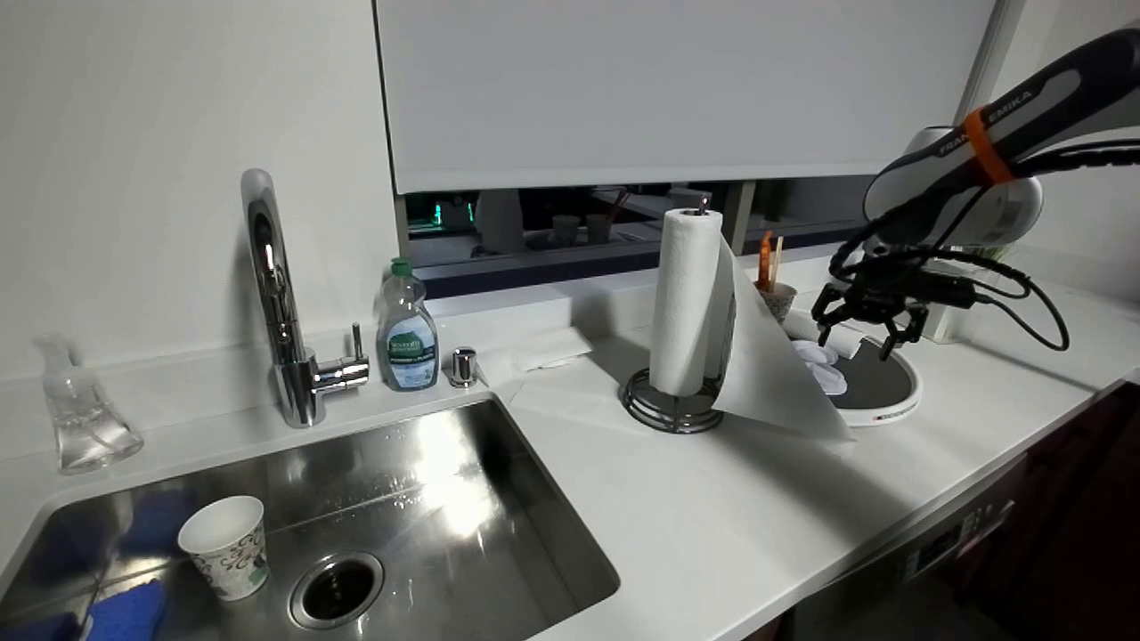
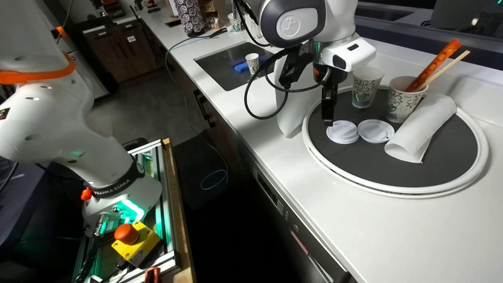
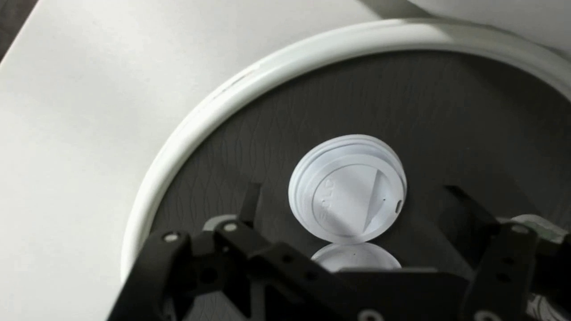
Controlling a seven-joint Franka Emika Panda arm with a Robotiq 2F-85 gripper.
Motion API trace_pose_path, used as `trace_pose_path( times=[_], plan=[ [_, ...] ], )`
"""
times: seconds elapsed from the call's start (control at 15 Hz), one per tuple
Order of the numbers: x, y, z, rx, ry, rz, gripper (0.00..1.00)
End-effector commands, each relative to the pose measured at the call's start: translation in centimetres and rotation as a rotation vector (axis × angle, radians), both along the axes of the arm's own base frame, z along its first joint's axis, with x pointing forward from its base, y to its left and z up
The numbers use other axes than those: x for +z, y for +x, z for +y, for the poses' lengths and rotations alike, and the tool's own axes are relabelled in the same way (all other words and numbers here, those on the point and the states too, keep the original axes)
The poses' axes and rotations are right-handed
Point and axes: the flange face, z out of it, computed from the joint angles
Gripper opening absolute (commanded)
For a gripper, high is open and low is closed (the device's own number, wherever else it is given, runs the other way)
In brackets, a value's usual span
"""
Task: Move the cup backwards and cover the cup
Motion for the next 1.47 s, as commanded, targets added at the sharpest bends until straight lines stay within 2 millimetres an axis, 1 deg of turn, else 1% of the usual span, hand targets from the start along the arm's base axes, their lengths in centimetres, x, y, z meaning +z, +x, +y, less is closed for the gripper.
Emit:
trace_pose_path(
  times=[0.0, 0.07, 0.2, 0.33, 0.47, 0.6, 0.73, 0.8, 0.87, 0.93, 1.0, 1.13, 1.2, 1.4],
  plan=[
    [0.1, 0.1, 0.0, 0.001, 0.000, 0.000, 1.00],
    [0.1, 0.7, 0.1, -0.017, -0.032, -0.037, 1.00],
    [0.0, 2.3, 0.7, -0.001, -0.042, -0.090, 1.00],
    [-0.5, 3.3, 1.3, 0.011, -0.056, -0.119, 1.00],
    [-1.3, 3.9, 2.1, 0.017, -0.055, -0.116, 1.00],
    [-2.3, 4.0, 2.6, 0.014, -0.052, -0.095, 0.98],
    [-3.3, 4.1, 2.7, 0.017, -0.054, -0.084, 0.90],
    [-3.8, 4.3, 2.7, 0.022, -0.054, -0.086, 0.79],
    [-4.0, 4.6, 2.7, 0.026, -0.057, -0.090, 0.74],
    [-4.2, 4.9, 2.8, 0.035, -0.061, -0.096, 0.73],
    [-4.3, 5.3, 2.8, 0.042, -0.067, -0.102, 0.66],
    [-4.4, 5.9, 3.0, 0.051, -0.072, -0.114, 0.61],
    [-4.5, 6.2, 3.1, 0.056, -0.075, -0.117, 0.65],
    [-4.7, 6.9, 3.5, 0.068, -0.083, -0.117, 0.69]
  ],
)
